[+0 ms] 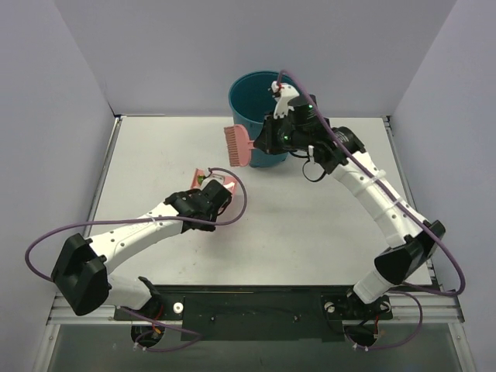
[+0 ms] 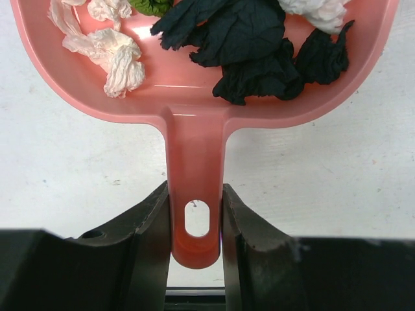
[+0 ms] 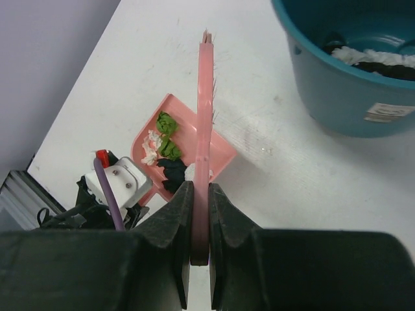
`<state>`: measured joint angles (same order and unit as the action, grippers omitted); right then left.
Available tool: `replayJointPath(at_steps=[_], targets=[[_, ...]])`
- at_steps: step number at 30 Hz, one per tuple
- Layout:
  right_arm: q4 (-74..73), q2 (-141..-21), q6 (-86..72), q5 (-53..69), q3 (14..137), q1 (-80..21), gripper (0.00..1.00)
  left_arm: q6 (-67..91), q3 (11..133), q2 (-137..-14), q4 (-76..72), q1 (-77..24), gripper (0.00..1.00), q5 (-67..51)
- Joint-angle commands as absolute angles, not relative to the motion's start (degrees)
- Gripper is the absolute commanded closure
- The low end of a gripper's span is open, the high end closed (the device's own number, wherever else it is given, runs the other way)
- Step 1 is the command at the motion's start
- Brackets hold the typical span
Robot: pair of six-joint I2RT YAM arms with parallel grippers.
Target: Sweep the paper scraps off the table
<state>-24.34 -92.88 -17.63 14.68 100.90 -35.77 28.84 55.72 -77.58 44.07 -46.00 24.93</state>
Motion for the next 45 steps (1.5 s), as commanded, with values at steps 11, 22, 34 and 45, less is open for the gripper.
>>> replayJointPath(at_steps=[11,22,34,45], targets=[[-32.34,-69.1,-20.83,-4.56,85.98,-30.42,1.0,21.36,73.47,-76.2,55.72,-43.95,1.0,24.26],[-35.16,-58.19,-20.48,-8.0,70.15,-25.67,1.0,13.99,99.39,-88.57,59.5,-41.92,1.0,28.47],[-35.25,-54.76,-22.15,-5.89,60.83,-25.58,1.0,1.86,134.81,-110.82,61.7,-38.85,1.0,37.43],[-36.47,-52.91,-21.97,-7.21,58.45,-25.66,1.0,-23.68,139.67,-121.02,39.58,-40.25,1.0,54.38]])
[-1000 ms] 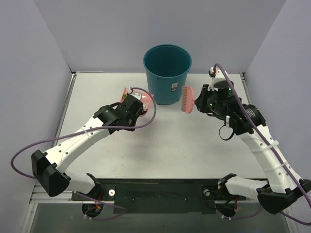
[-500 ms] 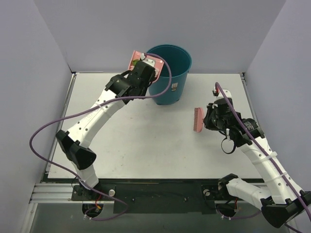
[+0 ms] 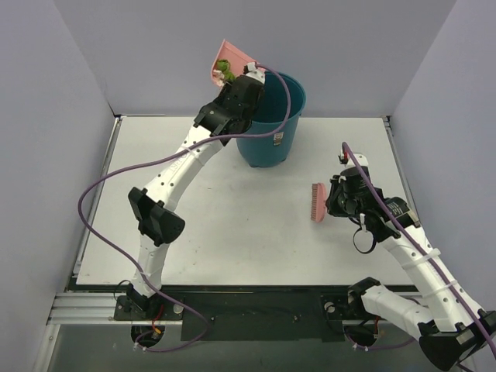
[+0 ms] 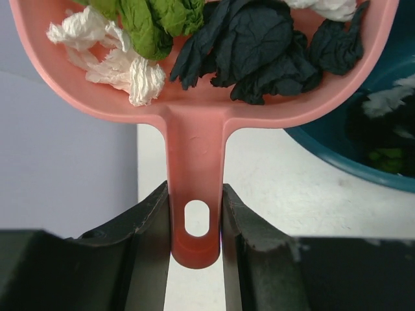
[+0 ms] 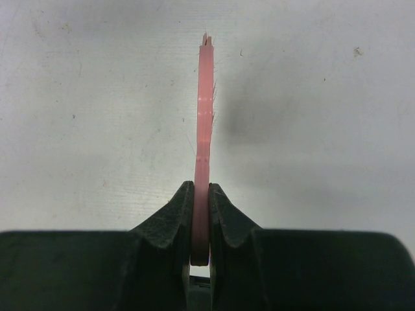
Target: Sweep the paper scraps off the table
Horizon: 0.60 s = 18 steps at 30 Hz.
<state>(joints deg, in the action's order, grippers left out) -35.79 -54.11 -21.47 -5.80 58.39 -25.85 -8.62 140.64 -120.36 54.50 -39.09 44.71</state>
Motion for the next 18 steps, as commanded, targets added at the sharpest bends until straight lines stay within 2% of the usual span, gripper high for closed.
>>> replayJointPath(at_steps=[1,8,18], targets=[[-36.74,-52.82,-21.97,-7.21,58.45,-25.66,1.0,-25.91,138.09,-121.2,34.68,-40.51,1.0,55.27],[-36.91,-52.3,-21.71,-8.08,58.1,-25.75,1.0,-45.48,136.24,-124.63,18.06,-42.01,1.0,60.9],[-36.74,-51.94,-21.8,-8.26,58.01,-25.75,1.0,-64.23,122.97,-122.52,-3.41,-42.19,1.0,62.58]])
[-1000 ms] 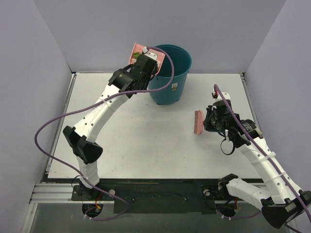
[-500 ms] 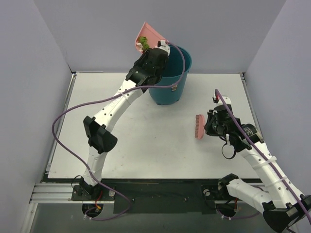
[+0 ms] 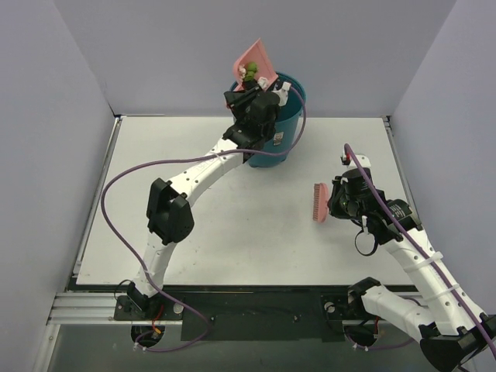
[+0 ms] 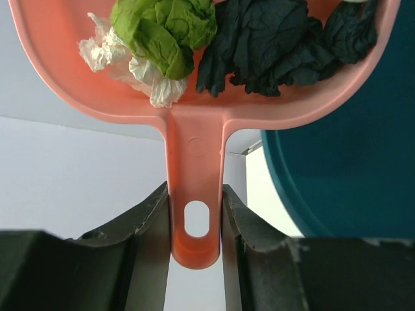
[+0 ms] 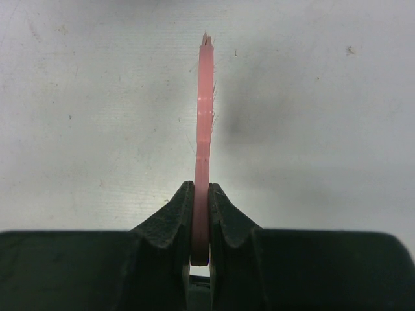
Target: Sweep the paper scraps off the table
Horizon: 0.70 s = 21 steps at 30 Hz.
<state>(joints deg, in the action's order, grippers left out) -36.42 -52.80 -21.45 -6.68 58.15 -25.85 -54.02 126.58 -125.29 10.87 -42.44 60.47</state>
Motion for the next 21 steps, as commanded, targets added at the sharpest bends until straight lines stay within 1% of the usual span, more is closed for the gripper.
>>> replayJointPath(at_steps=[1,4,8,13,18,21], targets=[[-36.74,-52.03,-21.8,-8.17,58.01,-25.75,1.0,-65.21,121.83,-121.91,-4.56,-42.1,1.0,62.4],[-36.39,-51.94,-21.88,-8.17,57.66,-25.75,1.0,-71.26,117.52,-120.94,-12.46,-41.66,1.0,62.49],[-35.95,-52.03,-22.06,-7.91,57.13,-25.75,1.0,-73.73,115.41,-119.62,-15.9,-41.57,1.0,61.88],[-35.86,-52.03,-21.97,-8.0,57.22,-25.75,1.0,-82.24,110.57,-118.04,-25.9,-41.05,1.0,60.39],[-35.86,-52.12,-22.15,-7.91,57.22,-25.84,1.0,-85.42,108.46,-117.07,-29.17,-40.52,1.0,58.81],[-35.77,-52.12,-22.06,-7.91,57.3,-25.84,1.0,-89.46,106.79,-116.89,-33.56,-40.43,1.0,57.57]])
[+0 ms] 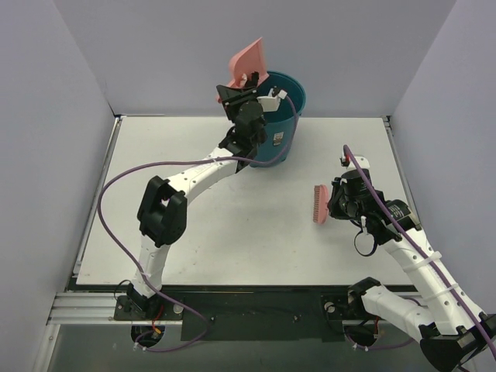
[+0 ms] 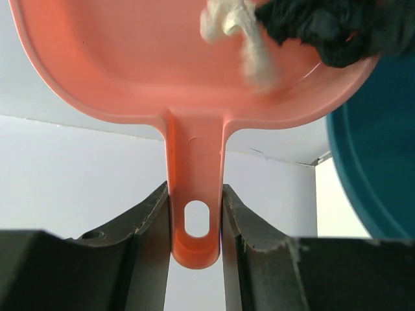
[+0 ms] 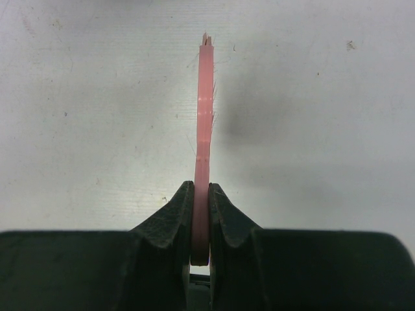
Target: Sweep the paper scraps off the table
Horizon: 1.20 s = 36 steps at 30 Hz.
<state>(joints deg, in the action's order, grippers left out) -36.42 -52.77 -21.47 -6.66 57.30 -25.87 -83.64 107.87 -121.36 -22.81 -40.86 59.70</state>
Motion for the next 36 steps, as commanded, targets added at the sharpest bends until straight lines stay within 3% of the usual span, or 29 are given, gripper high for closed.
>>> replayJointPath(at_steps=[1,8,20,29,36], targets=[[-35.77,-52.03,-22.15,-8.0,57.3,-25.84,1.0,-89.99,106.7,-116.81,-33.92,-40.34,1.0,56.96],[-35.86,-51.94,-22.24,-7.91,57.66,-25.93,1.0,-97.38,102.05,-115.14,-40.07,-39.9,1.0,52.12],[-35.77,-52.47,-22.32,-8.0,58.1,-26.19,1.0,-96.6,101.34,-113.29,-37.27,-39.2,1.0,50.62],[-35.42,-52.47,-22.5,-8.44,58.27,-26.46,1.0,-89.92,101.78,-111.97,-30.94,-38.58,1.0,50.8],[-35.07,-51.86,-22.5,-9.49,58.45,-26.46,1.0,-69.64,109.85,-110.31,-10.57,-38.93,1.0,53.52]])
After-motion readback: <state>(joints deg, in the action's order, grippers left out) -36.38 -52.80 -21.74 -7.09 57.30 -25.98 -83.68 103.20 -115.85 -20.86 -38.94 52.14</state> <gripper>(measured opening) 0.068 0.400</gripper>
